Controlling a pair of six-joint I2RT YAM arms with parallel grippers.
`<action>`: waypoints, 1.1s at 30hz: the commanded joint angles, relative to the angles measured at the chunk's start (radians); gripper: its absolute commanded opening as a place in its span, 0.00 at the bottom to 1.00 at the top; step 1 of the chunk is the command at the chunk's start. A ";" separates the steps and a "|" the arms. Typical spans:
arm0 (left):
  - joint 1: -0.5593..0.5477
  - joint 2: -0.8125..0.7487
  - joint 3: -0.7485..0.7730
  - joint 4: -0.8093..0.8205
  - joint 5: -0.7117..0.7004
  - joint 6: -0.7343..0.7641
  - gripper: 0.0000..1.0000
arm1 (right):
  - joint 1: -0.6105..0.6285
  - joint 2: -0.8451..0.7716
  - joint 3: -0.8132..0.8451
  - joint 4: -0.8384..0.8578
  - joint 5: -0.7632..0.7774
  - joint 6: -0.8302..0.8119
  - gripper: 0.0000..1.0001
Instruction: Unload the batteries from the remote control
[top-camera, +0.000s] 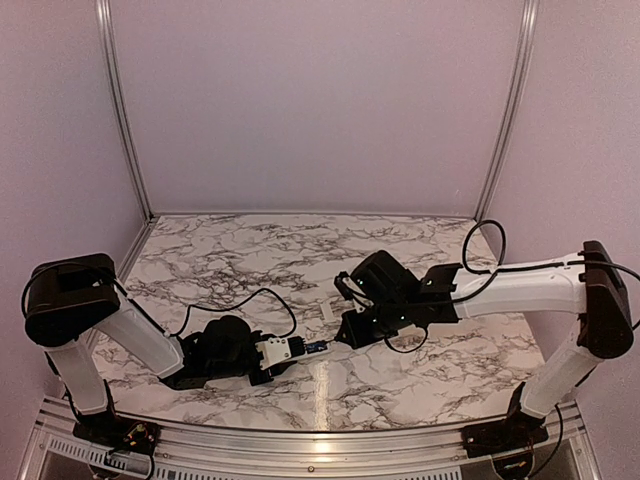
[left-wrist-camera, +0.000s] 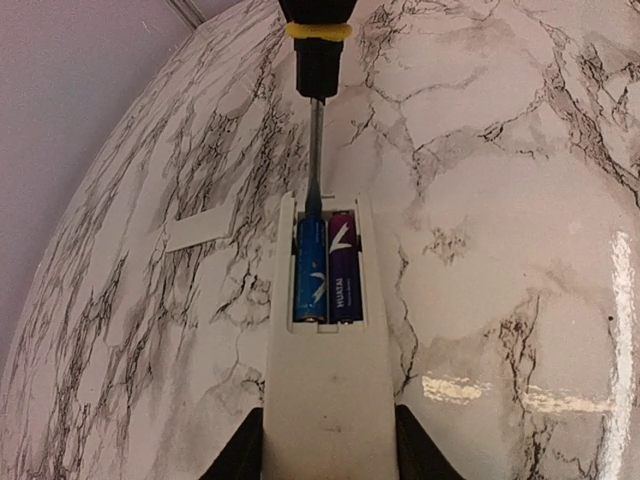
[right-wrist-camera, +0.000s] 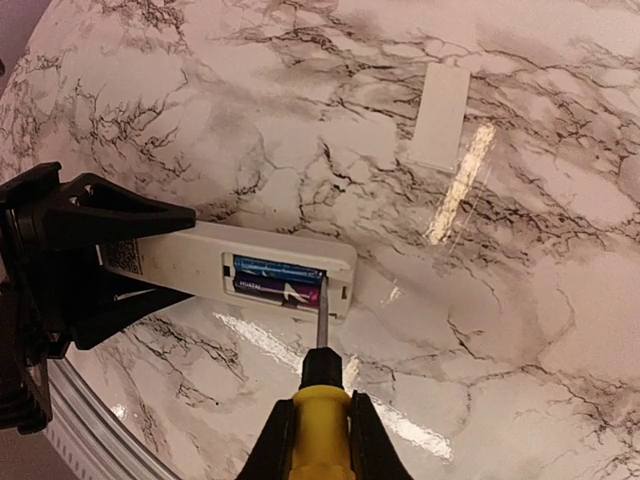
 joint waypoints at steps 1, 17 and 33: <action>-0.017 0.011 0.023 0.006 0.084 0.028 0.00 | 0.004 0.009 -0.050 0.110 -0.144 -0.038 0.00; -0.019 0.015 0.024 0.011 0.085 0.027 0.00 | -0.017 -0.089 -0.228 0.338 -0.307 -0.062 0.00; -0.019 0.020 0.026 0.009 0.085 0.027 0.00 | -0.015 -0.096 -0.261 0.443 -0.387 -0.060 0.00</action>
